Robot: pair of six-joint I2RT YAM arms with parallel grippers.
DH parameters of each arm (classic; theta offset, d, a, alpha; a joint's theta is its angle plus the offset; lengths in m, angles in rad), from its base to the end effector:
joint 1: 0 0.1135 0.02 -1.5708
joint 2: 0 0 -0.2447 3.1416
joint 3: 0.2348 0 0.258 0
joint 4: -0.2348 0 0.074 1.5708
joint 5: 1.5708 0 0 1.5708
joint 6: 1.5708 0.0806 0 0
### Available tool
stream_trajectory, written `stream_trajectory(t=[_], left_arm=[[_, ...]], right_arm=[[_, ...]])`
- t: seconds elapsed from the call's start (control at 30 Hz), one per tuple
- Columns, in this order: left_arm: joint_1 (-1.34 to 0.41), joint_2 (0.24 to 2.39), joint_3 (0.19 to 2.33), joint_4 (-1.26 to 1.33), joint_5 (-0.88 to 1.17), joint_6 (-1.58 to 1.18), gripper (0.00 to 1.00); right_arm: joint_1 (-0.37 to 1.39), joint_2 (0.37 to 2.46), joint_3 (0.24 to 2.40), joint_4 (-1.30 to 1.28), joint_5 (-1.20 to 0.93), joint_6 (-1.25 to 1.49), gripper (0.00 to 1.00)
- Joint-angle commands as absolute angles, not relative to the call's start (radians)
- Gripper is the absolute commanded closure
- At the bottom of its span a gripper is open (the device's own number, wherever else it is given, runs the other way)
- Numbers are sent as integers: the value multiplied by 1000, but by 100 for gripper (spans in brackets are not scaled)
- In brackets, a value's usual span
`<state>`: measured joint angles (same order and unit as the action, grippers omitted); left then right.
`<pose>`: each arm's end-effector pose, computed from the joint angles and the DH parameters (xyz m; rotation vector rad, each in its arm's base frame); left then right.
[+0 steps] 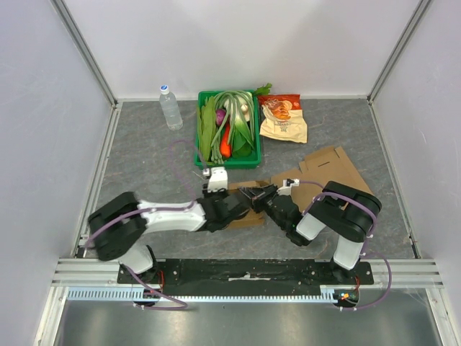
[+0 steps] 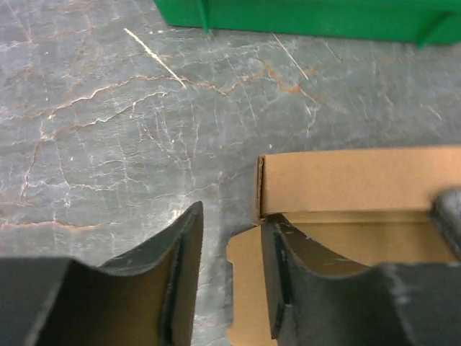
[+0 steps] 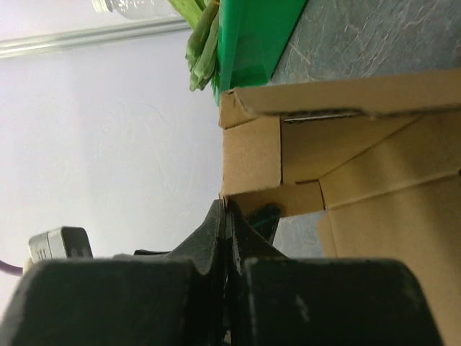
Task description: Fold the paper box
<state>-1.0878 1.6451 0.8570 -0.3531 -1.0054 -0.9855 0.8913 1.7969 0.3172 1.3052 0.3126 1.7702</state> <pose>0.2026 -0.2398 0.1154 -0.1421 2.0803 0.1907 0.2115 0.2223 0.0814 1.1134 1.7336 1.5883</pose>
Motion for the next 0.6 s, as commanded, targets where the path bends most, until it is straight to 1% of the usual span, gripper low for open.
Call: stream_trajectory(t=[0.0, 0.13, 0.2, 0.27, 0.47, 0.57], left_arm=[[-1069, 1389, 619, 99, -836, -658, 53], [-1069, 1292, 540, 147, -775, -631, 50], [-1069, 1241, 500, 198, -750, -605, 42], [-1069, 1235, 471, 219, -759, -603, 40], [-1069, 1328, 531, 209, -776, -574, 44], [-1069, 1394, 560, 207, -827, -589, 46]], right_arm=[[876, 1786, 293, 1338, 341, 1770, 100], [868, 1787, 299, 1330, 336, 1773, 100], [867, 1787, 304, 1322, 336, 1776, 100], [867, 1786, 307, 1312, 334, 1779, 100], [867, 1763, 327, 1255, 331, 1781, 100], [867, 1759, 334, 1244, 327, 1779, 100]])
